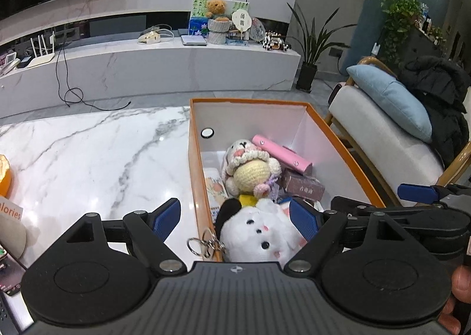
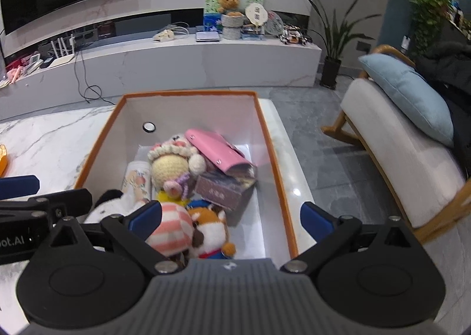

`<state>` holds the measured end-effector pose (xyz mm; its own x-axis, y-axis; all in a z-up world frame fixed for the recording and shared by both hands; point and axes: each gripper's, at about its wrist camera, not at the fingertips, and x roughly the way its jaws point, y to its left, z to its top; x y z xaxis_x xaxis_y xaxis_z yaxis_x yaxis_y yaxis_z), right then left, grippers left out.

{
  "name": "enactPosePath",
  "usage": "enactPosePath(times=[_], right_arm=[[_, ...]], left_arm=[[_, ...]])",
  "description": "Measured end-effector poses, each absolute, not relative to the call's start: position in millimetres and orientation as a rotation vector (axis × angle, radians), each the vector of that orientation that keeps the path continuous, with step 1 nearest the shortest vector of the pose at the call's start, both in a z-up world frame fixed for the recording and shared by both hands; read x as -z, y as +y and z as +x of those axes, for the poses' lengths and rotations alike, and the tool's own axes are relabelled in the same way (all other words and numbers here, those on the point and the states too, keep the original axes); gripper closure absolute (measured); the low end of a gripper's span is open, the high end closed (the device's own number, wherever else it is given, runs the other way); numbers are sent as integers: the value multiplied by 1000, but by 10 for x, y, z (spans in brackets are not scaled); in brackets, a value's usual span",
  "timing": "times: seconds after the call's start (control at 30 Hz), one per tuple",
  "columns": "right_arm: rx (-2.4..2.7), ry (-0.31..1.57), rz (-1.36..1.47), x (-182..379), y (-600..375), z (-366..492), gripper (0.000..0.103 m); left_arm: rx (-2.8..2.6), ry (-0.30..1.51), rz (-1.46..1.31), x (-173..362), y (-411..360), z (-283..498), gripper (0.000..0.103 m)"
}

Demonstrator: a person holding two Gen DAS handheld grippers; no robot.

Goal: Organize objects

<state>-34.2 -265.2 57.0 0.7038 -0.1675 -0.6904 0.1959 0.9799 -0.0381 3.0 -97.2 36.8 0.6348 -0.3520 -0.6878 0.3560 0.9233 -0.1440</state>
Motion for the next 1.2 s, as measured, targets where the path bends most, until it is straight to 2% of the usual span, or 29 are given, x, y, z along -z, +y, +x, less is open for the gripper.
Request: enactPosePath(times=[1.2], right_arm=[[216, 778, 38, -519, -2629, -366, 3]], left_arm=[[372, 802, 42, -362, -981, 37, 7]])
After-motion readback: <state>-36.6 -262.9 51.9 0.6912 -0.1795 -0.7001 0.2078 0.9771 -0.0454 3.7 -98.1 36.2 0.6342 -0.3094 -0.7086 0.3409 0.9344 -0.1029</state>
